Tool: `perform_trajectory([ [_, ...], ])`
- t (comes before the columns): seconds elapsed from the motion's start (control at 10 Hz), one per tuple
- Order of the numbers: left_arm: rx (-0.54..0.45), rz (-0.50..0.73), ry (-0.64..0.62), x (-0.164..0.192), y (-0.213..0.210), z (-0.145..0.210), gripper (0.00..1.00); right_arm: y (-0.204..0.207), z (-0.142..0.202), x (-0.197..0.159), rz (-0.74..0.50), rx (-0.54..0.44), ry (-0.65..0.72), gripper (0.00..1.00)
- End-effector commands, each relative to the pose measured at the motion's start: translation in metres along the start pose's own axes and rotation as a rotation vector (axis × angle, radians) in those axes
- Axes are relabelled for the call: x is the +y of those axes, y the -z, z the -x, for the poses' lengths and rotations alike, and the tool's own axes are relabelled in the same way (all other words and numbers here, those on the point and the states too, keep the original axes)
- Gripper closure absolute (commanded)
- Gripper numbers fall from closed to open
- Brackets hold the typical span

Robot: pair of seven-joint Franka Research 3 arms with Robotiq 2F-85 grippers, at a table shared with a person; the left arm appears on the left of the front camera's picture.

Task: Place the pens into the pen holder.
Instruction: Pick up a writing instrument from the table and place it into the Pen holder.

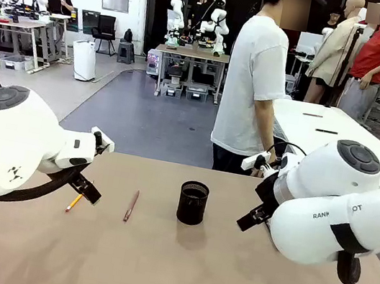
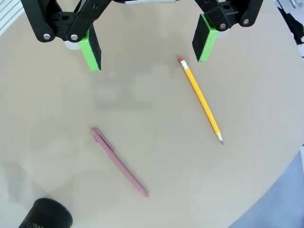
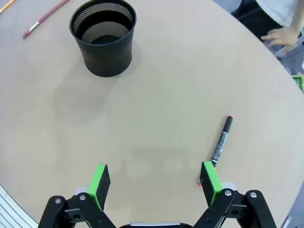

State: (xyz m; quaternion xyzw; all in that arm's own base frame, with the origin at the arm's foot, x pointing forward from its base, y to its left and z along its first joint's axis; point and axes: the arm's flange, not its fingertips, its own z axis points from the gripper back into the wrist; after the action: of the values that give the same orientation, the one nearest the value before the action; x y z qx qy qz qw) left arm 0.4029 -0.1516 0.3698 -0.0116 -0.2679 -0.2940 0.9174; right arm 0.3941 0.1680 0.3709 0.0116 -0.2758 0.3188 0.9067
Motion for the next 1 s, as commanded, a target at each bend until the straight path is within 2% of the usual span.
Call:
perform_trajectory([
  [0.0,-0.001,0.000,0.000,0.0000,-0.0003,-0.0001,0.00,0.0000,0.0000,0.0000,0.000,0.000,0.000,0.00],
  [0.9,-0.001,0.000,0.000,0.0000,-0.0003,-0.0001,0.00,0.0000,0.0000,0.0000,0.000,0.000,0.000,0.00],
])
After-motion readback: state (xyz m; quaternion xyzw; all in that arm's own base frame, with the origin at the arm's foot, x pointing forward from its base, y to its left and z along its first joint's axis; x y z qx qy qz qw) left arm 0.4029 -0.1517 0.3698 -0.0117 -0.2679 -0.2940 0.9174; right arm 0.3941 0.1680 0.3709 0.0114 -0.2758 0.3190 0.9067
